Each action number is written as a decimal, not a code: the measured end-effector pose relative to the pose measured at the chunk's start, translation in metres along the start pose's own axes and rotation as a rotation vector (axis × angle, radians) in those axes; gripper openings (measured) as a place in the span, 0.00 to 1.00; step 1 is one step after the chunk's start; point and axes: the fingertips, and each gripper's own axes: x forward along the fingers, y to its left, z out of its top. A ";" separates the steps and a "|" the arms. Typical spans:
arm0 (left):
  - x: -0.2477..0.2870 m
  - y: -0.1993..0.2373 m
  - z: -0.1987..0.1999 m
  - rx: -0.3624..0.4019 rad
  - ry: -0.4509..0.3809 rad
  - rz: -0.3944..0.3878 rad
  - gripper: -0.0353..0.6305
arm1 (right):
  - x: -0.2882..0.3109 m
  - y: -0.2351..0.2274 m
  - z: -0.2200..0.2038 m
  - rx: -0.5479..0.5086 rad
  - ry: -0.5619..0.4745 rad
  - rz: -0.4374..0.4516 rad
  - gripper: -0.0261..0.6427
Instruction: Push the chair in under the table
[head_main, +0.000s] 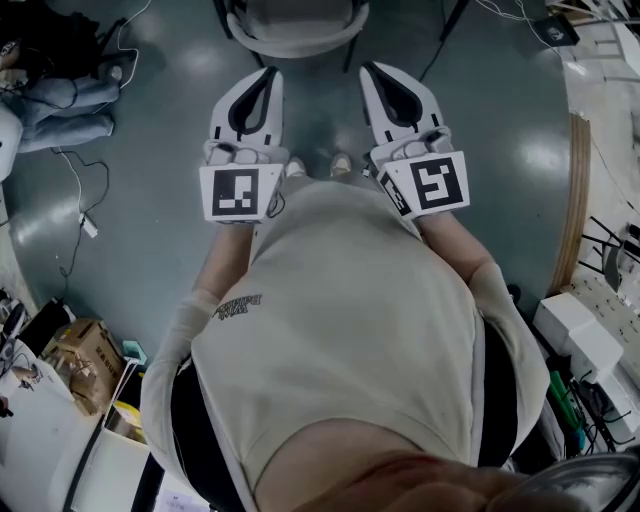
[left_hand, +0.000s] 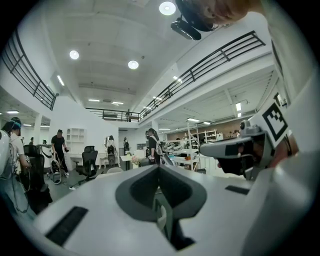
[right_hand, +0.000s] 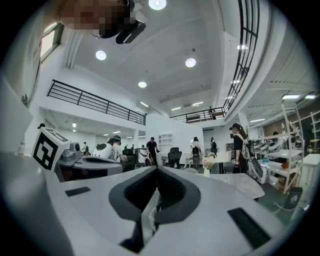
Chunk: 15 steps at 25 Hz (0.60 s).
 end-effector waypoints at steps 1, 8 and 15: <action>0.001 -0.003 0.001 0.003 0.000 0.005 0.07 | -0.003 -0.003 0.000 0.000 -0.003 0.004 0.05; 0.010 -0.022 0.001 0.031 -0.002 0.039 0.07 | -0.016 -0.026 -0.002 -0.003 -0.018 0.044 0.05; 0.014 -0.032 0.003 0.052 -0.003 0.072 0.07 | -0.016 -0.034 0.001 -0.018 -0.043 0.065 0.05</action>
